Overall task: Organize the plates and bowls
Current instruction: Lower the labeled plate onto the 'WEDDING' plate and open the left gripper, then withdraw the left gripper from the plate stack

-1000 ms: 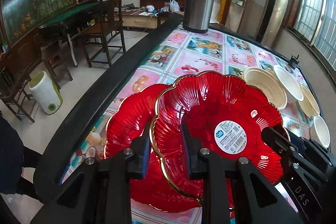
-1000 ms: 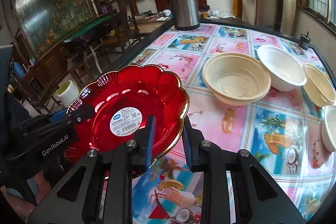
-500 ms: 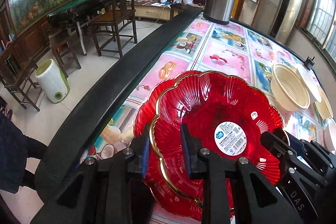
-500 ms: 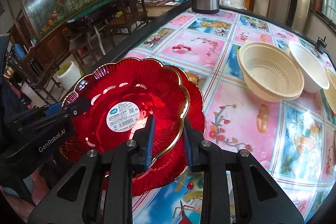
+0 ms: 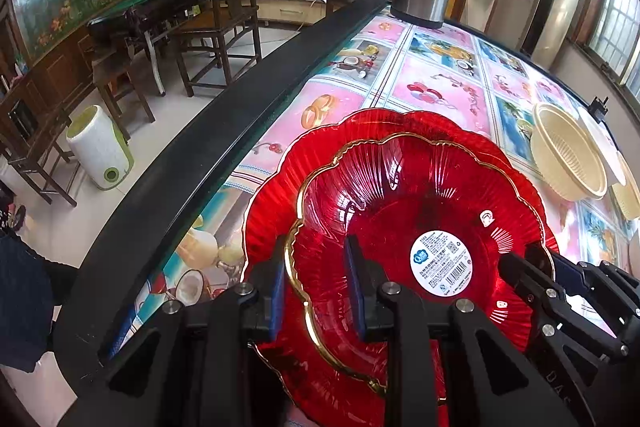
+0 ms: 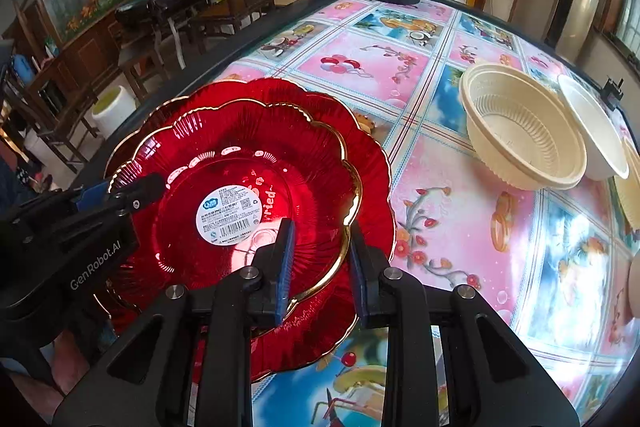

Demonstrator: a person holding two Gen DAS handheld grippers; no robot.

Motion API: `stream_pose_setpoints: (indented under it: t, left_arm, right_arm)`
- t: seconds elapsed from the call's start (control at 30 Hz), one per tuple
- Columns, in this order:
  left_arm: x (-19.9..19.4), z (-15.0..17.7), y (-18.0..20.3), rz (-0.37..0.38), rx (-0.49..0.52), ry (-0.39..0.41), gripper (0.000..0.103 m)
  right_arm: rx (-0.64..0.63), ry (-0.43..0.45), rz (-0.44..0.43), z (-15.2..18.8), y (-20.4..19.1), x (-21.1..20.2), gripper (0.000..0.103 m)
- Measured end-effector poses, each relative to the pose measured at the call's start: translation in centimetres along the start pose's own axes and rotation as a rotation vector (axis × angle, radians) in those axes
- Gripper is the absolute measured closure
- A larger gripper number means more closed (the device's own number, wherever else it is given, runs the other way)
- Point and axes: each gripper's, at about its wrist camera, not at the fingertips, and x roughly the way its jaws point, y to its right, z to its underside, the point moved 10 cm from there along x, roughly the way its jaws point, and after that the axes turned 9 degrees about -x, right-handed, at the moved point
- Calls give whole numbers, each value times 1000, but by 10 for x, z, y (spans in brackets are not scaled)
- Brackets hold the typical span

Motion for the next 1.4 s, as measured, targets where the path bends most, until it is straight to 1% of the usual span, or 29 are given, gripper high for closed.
stream_pose_setpoints:
  t: [0.1,0.23,0.33,0.37,0.4,0.43,0.5,0.6,0.7,0.8,0.83,0.87,0.9,0.93,0.97,1.0,1.07,1.2,1.4]
  left_arm:
    - [0,1,0,-3,6,-1,77]
    - [0,0,0,0,7,-2,76]
    - [1,0,1,5,13,-2,74]
    - [1,0,2,3,19,0,73]
    - [1,1,3,-2,26,2,73]
    - [1,1,3,-6,30,5,73]
    - [2,1,4,-7,31,10,71]
    - [1,1,5,-4,30,14,67]
    - [-1,0,5,3,29,23,66]
    - [-6,-2,5,4,28,44,65]
    - [-8,-3,5,5,28,55,61]
    - [-11,-4,6,4,29,65,53]
    - [-15,-6,8,8,29,79,49]
    - [-19,-7,9,15,28,92,42]
    - [-23,-9,11,19,27,107,38]
    - [-28,-11,13,23,29,124,36]
    - [-37,-13,19,24,41,152,26]
    - [-50,-16,38,51,75,192,25]
    - [-59,-10,77,121,121,190,25]
  right_arm:
    - [-25,-7,21,0,-2,2,75]
    - [-38,-13,26,-1,-1,3,74]
    - [-56,-22,33,0,-2,1,72]
    - [-60,-20,30,0,-2,0,70]
    - [-56,-18,19,1,-2,-2,65]
    - [-48,-14,-4,1,-3,-4,62]
    - [-19,-6,-50,1,-4,-9,53]
    - [0,-7,-88,2,-5,-12,53]
    - [48,5,-140,3,-1,-17,53]
    - [75,33,-151,4,3,-27,53]
    - [80,46,-148,5,5,-31,53]
    - [83,52,-143,5,7,-34,53]
    - [85,56,-137,6,9,-37,53]
    - [87,62,-128,7,11,-40,53]
    - [89,67,-123,7,14,-42,53]
    - [93,74,-119,8,16,-44,53]
    - [98,86,-113,9,19,-50,53]
    - [115,106,-100,13,29,-58,53]
    - [167,129,-70,23,57,-76,52]
